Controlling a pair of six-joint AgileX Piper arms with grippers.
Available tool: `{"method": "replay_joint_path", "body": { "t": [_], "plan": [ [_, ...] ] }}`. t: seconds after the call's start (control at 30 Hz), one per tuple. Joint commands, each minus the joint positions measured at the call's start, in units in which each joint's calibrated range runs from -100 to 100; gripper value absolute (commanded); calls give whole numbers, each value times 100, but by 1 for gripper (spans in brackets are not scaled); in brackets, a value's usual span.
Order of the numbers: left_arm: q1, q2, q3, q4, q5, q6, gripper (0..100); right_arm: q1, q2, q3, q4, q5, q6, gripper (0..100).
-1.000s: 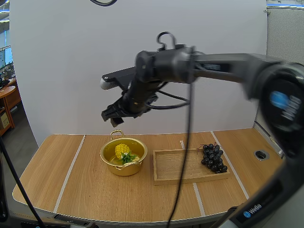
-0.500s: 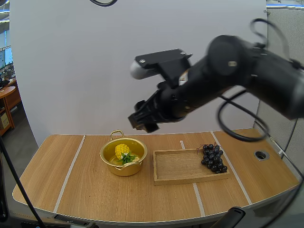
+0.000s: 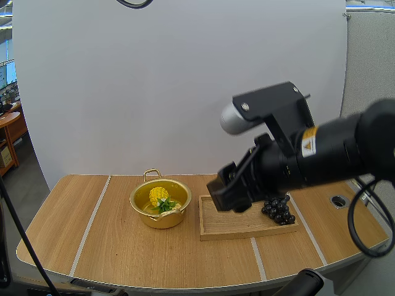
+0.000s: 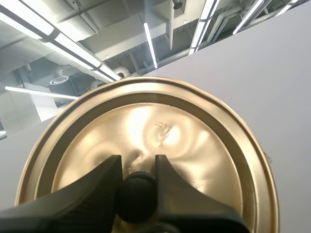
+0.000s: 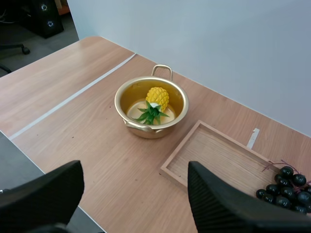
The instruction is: Open the pot, put the pineapple inside, and close it
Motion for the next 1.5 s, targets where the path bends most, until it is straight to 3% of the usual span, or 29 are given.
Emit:
{"method": "replay_joint_path", "body": {
  "t": [0.0,0.13,0.17,0.23,0.3,0.33,1.27,1.47],
  "plan": [
    [-11,-20,-40,-5,-145,-59,0,-72,-564,544,-30,85,24,100],
    [-11,-20,-40,-5,-145,-59,0,-70,-734,753,-30,102,24,100],
    [-11,-20,-40,-5,-145,-59,0,-70,-765,798,-30,113,24,96],
    [-11,-20,-40,-5,-145,-59,0,-70,-851,850,-15,183,24,58],
    [-11,-20,-40,-5,-145,-59,0,-70,-943,911,1,221,24,10],
    [-11,-20,-40,-5,-145,-59,0,-70,-972,943,1,243,24,0],
    [-11,-15,-40,-28,-145,-59,0,-116,-998,1024,-21,239,24,0],
    [-11,-88,-40,-41,1805,-59,0,-116,-998,1024,-33,239,24,0]
  ]
}}
